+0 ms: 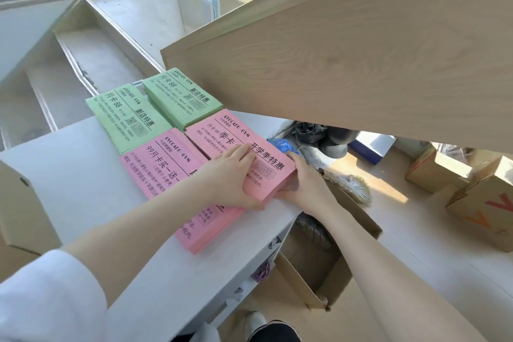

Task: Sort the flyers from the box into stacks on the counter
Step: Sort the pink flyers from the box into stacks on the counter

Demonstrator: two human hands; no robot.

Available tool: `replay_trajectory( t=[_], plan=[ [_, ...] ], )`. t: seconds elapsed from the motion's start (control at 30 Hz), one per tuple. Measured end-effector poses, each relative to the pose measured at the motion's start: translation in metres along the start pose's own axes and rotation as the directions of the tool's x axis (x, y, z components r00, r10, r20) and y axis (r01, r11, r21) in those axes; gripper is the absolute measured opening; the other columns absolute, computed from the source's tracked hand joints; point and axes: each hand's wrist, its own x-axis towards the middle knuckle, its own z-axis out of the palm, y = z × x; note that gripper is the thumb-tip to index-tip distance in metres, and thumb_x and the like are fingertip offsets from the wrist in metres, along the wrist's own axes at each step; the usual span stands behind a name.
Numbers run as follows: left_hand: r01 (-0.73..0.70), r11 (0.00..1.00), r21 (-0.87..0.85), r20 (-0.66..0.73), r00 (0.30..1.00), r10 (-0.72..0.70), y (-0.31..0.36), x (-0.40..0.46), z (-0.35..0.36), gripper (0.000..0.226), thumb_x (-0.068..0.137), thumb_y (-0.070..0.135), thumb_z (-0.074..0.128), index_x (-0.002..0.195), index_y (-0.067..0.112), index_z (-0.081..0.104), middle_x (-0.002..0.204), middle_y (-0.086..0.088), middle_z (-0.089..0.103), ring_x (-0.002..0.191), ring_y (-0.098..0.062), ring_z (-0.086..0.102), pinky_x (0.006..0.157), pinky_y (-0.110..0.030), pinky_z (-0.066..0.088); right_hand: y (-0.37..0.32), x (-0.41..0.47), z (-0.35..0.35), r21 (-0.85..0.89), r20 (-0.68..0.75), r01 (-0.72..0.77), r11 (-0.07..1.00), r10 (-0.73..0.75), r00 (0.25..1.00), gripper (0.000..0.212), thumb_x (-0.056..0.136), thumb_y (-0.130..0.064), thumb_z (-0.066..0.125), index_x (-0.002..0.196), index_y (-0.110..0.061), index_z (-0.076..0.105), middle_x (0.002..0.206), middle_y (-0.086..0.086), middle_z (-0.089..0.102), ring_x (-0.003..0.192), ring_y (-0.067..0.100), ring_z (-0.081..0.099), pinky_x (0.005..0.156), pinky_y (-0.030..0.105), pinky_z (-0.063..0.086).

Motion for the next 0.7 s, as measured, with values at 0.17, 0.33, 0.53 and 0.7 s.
replay_trajectory(
  t=[0.17, 0.33, 0.53, 0.7],
  plan=[
    [0.112, 0.921, -0.372, -0.244, 0.946, -0.213, -0.028, -0.026, -0.011, 0.065, 0.092, 0.046, 0.044, 0.146, 0.019, 0.022, 0.156, 0.006, 0.014, 0.142, -0.013, 0.016, 0.113, -0.036, 0.018, -0.006, -0.027, 0.002, 0.048, -0.222, -0.055, 0.997, 0.065, 0.973, 0.085, 0.079, -0.043, 0.069, 0.143, -0.02, 0.019, 0.144, -0.001, 0.032, 0.136, 0.021, 0.024, 0.109, 0.041, 0.026],
    [0.216, 0.715, -0.665, -0.408, 0.696, -0.59, -0.074, -0.061, 0.014, 0.049, 0.097, 0.02, 0.042, 0.143, 0.01, 0.03, 0.153, -0.002, 0.021, 0.142, -0.018, 0.017, 0.116, -0.038, 0.016, -0.046, -0.082, 0.042, 0.353, -0.422, 0.118, 0.928, 0.045, 0.905, 0.036, 0.091, -0.008, 0.05, 0.126, -0.016, 0.042, 0.123, -0.009, 0.046, 0.112, 0.0, 0.044, 0.098, 0.017, 0.036],
    [0.077, 0.249, -0.965, -0.17, 0.538, -0.826, -0.124, -0.072, 0.029, 0.053, 0.097, 0.022, 0.037, 0.145, 0.01, 0.019, 0.151, -0.004, 0.022, 0.138, -0.018, 0.025, 0.109, -0.03, 0.023, -0.11, -0.108, 0.095, 0.889, 0.041, -0.2, 0.413, 0.362, 0.931, 0.032, 0.099, -0.023, 0.039, 0.129, -0.027, 0.046, 0.128, -0.009, 0.055, 0.121, 0.007, 0.048, 0.109, 0.035, 0.033],
    [0.175, 0.46, -0.871, -0.259, 0.63, -0.732, -0.151, -0.062, 0.019, 0.044, 0.097, 0.019, 0.036, 0.14, 0.009, 0.037, 0.146, -0.008, 0.036, 0.135, -0.023, 0.032, 0.112, -0.037, 0.026, -0.14, -0.104, 0.105, 0.925, 0.017, -0.165, 0.343, 0.398, 0.917, 0.038, 0.097, -0.016, 0.04, 0.132, -0.031, 0.043, 0.125, -0.012, 0.058, 0.117, 0.004, 0.05, 0.106, 0.032, 0.035]
  ],
)
